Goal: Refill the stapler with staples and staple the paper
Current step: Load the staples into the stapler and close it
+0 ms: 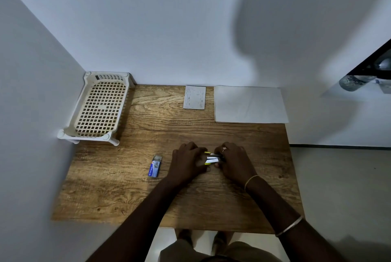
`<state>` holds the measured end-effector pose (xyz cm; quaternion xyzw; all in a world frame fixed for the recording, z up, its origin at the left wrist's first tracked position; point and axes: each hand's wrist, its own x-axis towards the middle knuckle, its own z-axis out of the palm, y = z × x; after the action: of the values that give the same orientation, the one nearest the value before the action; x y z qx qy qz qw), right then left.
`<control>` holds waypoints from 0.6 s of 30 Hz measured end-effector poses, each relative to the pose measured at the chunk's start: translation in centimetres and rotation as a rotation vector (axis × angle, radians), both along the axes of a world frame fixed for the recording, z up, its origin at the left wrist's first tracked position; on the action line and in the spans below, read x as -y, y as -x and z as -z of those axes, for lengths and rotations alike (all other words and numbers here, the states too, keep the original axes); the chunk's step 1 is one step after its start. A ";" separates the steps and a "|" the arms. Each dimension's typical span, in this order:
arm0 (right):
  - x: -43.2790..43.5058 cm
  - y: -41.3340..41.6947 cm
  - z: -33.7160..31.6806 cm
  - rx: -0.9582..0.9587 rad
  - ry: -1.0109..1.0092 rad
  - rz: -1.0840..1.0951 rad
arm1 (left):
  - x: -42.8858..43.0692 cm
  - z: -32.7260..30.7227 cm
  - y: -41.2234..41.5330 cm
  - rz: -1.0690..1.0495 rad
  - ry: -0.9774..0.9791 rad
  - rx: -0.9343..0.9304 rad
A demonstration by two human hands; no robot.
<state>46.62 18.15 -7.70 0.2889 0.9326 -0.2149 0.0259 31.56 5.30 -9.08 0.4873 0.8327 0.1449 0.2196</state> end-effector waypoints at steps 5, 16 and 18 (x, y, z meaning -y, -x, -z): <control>-0.2 -0.3 -0.2 0.023 0.039 -0.018 | 0.2 -0.1 0.2 0.027 0.001 0.013; -0.2 -0.2 -0.7 0.030 0.044 -0.029 | 0.5 -0.3 0.3 0.028 -0.022 0.037; -0.2 -0.2 -0.8 0.008 0.045 -0.039 | 0.7 -0.3 0.2 0.015 -0.059 0.053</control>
<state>46.85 18.32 -6.94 0.2709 0.9329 -0.2340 0.0401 31.36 4.60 -8.78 0.4957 0.8183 0.1807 0.2283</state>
